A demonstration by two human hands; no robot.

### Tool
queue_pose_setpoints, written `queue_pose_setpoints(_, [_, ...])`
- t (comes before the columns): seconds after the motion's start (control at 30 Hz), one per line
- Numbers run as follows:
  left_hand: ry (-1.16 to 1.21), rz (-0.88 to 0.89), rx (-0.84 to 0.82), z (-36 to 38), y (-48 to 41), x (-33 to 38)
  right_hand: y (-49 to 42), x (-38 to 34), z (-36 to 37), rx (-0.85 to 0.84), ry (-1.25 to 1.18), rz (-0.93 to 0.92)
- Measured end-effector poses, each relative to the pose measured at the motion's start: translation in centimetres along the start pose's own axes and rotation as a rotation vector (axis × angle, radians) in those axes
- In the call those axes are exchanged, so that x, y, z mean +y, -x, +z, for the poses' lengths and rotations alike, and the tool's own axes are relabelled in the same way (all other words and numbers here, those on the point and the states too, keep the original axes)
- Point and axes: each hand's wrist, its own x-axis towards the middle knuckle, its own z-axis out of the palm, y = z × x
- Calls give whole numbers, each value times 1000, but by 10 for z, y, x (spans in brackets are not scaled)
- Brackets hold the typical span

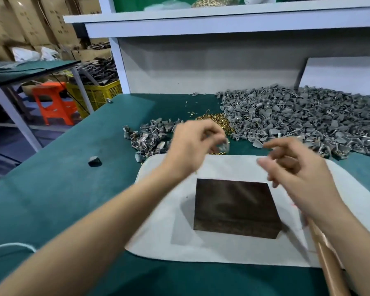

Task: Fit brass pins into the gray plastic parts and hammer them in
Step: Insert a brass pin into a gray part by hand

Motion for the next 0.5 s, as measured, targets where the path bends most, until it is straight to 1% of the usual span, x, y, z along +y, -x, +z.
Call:
queue_pose_setpoints(0.03, [46,-4,-24,12,15,6,5,-3,5,-70,-10,-33])
queue_pose_setpoints(0.1, [48,-27,-35,28,36,11,10,-6,13,-137,31,-101])
queue_pose_setpoints(0.17, [68,-79,-29,35,44,9,11,-5,16,-142,88,-141])
queue_pose_setpoints(0.27, [191,-145,-47,35,47,4,11,-3,18,-139,152,-173])
queue_pose_setpoints(0.33, [239,-156,-57,33,46,0,11,-3,20,-142,103,-149])
queue_pose_setpoints(0.5, [308,-159,-6,26,45,-10,8,-5,19,-217,-61,25])
